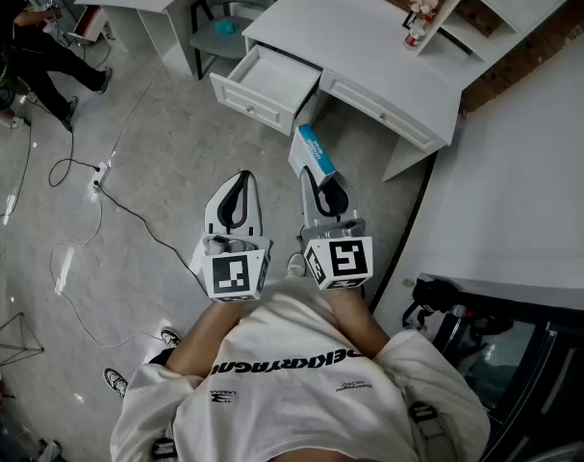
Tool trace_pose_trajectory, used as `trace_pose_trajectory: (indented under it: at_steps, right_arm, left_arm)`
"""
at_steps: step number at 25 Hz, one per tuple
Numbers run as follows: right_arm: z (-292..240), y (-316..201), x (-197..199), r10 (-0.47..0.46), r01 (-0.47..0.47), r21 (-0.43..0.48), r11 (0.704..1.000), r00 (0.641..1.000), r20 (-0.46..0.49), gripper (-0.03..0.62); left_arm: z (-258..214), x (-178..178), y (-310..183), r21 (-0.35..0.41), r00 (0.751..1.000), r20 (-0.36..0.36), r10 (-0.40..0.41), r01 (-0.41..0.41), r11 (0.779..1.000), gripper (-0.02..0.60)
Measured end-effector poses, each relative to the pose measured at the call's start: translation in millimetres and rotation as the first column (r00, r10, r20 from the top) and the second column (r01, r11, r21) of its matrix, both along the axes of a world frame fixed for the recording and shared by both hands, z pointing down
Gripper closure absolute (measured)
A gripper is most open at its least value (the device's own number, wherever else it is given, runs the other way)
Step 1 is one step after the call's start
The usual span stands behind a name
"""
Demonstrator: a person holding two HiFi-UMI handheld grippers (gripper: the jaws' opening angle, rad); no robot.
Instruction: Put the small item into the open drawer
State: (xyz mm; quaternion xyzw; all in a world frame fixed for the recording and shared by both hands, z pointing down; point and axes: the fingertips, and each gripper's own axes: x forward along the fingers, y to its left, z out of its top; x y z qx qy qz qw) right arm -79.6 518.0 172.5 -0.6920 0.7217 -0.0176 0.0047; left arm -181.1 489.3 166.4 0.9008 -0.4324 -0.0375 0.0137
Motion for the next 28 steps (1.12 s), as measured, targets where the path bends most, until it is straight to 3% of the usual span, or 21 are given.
trace_pose_trajectory:
  at_steps: [14,28]
  right_arm:
    - [-1.7,10.5,63.6,-0.056,0.055,0.048,0.997,0.998,0.018,0.517]
    - [21.1,-6.9,89.0,-0.121,0.121,0.019,0.992,0.992,0.024,0.517]
  left_arm:
    - [10.9,65.7,12.0,-0.002,0.999,0.037,-0.037,0.037,0.999,0.583]
    - [43.2,89.3,4.8,-0.069,0.991,0.056,-0.124,0.128,0.989,0.583]
